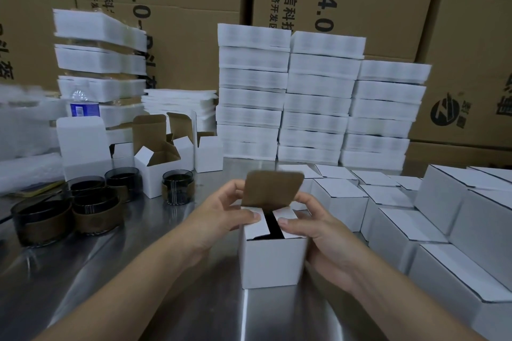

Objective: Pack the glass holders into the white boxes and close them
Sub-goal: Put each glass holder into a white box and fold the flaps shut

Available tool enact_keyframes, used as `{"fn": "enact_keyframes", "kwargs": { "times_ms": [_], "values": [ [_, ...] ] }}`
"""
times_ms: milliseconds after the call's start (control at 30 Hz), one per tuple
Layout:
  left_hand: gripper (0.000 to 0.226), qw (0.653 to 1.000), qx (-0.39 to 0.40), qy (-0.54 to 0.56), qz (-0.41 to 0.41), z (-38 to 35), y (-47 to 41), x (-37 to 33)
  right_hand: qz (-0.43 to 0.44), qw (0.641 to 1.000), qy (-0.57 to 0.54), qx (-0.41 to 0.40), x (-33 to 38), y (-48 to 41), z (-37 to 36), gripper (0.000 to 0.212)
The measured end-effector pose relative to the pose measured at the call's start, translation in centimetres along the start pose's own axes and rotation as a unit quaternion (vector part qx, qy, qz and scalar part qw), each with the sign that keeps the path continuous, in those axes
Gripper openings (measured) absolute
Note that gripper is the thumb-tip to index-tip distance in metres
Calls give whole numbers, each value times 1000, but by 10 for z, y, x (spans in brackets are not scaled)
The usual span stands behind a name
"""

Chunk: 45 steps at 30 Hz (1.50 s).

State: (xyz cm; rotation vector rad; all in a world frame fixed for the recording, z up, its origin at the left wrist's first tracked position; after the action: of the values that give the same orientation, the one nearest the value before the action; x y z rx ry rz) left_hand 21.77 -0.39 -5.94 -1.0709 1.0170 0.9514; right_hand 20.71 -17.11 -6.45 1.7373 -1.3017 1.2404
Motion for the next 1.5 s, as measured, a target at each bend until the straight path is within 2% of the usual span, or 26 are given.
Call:
{"fn": "enact_keyframes", "kwargs": {
  "times_ms": [100,167,233,267,367,433,500,567,667,833,933,1067,1200,1300,1433,1500],
  "values": [
    [33,1000,12,-10,-16,0,-1,1,2,1000,3,26,-1,-1,1,25],
    [30,999,20,-32,-21,1,-3,3,-17,999,-7,45,0,-3,6,24],
    [9,998,42,-43,-23,2,-1,4,-32,998,-19,54,2,-3,13,26],
    [7,997,53,-49,-20,5,1,3,-30,998,-15,54,4,-4,15,28],
    [27,993,79,-85,-7,6,-3,0,14,997,66,32,8,-5,17,29],
    [30,980,86,-179,10,9,-6,-1,65,985,159,19,10,-5,16,36],
    [16,969,87,-223,-51,9,-3,-9,117,964,237,34,11,-2,12,38],
    [29,965,90,-228,-97,8,6,-16,127,947,290,50,8,1,10,51],
    [43,950,96,-280,-94,5,12,-17,117,935,332,49,7,2,12,64],
    [61,929,119,-343,-67,5,17,-18,118,923,359,70,12,1,12,66],
    [63,923,117,-361,-61,4,18,-17,122,917,371,79,13,2,10,65],
    [61,921,94,-372,-72,4,17,-15,176,879,436,76,16,6,5,57],
    [57,923,72,-370,-73,5,15,-13,196,867,456,53,17,9,4,51],
    [58,921,75,-377,-72,5,15,-13,245,831,498,43,22,13,4,54],
    [61,919,88,-377,-69,5,15,-12,358,713,600,59,27,22,-8,56],
    [61,921,91,-372,-68,5,15,-13,411,675,610,61,28,27,-13,51]
  ]
}}
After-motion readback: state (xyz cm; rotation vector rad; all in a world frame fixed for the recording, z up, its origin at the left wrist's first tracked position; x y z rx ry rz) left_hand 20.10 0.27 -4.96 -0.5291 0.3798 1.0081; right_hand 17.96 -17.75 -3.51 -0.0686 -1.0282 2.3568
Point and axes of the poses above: each hand's wrist, its own y-axis away from the middle knuckle, its own z-axis out of the back of the hand, x = y × z, the point moved 4 cm from there along -y, towards the middle knuckle, and after that the axes turned 9 degrees about -y, right-handed, at the moved point
